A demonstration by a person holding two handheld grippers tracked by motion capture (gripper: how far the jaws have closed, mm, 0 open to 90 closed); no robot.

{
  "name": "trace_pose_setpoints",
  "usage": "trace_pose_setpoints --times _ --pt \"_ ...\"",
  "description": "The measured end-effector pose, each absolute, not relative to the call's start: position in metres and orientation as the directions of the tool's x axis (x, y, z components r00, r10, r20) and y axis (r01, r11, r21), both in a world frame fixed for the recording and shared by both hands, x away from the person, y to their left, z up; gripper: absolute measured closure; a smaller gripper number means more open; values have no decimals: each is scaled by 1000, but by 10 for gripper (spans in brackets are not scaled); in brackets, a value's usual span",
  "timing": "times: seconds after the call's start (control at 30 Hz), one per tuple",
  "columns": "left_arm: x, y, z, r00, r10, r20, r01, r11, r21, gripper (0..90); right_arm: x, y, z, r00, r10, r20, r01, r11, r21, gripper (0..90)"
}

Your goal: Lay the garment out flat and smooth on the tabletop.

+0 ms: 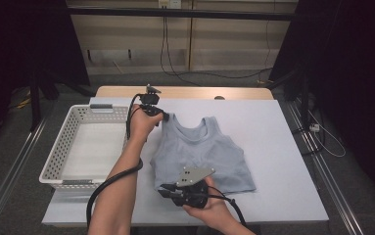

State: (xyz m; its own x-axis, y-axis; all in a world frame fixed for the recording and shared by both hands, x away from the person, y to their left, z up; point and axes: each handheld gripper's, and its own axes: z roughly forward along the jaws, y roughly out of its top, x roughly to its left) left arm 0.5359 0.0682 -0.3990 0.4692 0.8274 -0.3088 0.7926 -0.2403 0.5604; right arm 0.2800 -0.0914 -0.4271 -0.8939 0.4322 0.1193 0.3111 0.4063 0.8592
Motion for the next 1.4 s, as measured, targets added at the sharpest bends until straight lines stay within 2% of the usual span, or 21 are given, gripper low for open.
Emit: trace_pose_setpoints --times 1.4 --pt "537 89 -389 446 849 -285 793 -226 566 848 283 -76 -420 -891 439 114 301 384 873 802"
